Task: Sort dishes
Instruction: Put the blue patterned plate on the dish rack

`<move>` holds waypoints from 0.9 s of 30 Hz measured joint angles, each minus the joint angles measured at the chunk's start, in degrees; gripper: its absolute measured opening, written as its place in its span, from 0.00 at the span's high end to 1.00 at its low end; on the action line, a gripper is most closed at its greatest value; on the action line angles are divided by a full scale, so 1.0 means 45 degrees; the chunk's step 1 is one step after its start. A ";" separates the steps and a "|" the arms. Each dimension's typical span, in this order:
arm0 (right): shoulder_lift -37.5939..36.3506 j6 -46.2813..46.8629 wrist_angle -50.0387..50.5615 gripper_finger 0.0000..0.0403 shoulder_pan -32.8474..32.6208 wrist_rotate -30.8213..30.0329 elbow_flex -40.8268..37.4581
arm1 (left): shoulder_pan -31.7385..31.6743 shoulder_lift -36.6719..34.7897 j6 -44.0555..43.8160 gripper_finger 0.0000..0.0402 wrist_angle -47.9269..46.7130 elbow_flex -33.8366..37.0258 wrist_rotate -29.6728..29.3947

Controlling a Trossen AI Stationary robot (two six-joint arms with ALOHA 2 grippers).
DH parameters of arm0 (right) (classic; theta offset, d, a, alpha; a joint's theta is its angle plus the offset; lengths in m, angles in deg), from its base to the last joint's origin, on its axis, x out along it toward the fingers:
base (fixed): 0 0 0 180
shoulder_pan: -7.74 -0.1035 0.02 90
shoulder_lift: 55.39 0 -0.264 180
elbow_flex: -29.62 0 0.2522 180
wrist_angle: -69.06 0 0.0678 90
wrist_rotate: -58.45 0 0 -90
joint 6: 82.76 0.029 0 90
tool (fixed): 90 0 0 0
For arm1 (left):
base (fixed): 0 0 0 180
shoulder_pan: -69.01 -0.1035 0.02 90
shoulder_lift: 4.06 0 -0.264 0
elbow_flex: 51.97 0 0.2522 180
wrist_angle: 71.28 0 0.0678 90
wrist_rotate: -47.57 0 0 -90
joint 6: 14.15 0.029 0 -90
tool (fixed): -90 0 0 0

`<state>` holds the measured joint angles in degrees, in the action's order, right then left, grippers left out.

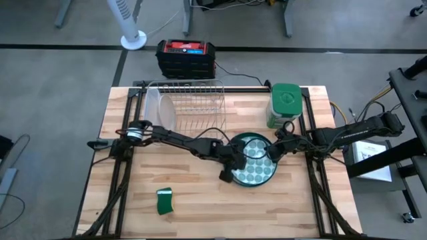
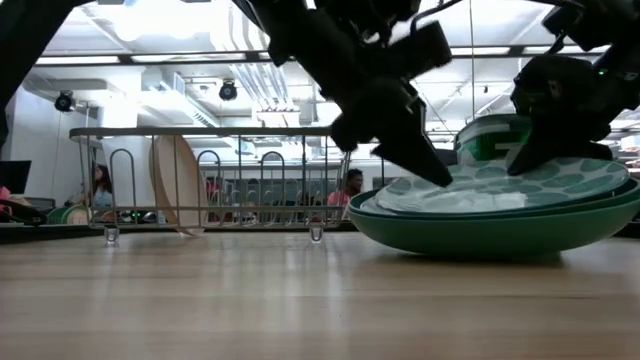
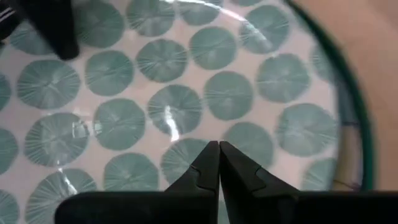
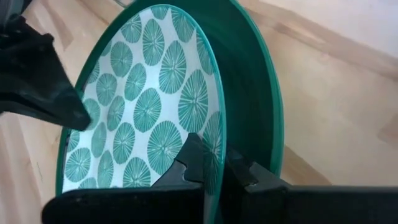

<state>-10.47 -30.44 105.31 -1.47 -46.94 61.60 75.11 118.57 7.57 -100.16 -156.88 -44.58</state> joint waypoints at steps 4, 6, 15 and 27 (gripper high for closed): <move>0.0015 -0.0062 -0.0009 1.00 0.0000 -0.0063 0.0000 | -0.0149 -0.0679 -0.1506 1.00 -0.0305 -0.0020 0.0746; 0.0015 0.0123 0.0011 1.00 0.0000 -0.0056 -0.0007 | -0.0305 -0.0921 -0.2592 1.00 -0.0668 -0.0034 0.0941; 0.0016 0.0164 0.0023 1.00 -0.0006 0.0008 -0.0011 | -0.0833 -0.1221 -0.7930 1.00 -0.2316 -0.0071 -0.1072; -0.0004 0.0118 0.0003 1.00 -0.0005 0.0404 -0.0024 | -0.0809 -0.1205 -0.8617 0.84 -0.2920 -0.0061 -0.1789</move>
<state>-10.49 -29.91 105.32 -1.49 -45.12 61.49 71.46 113.15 -31.20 -113.30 -157.16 -52.63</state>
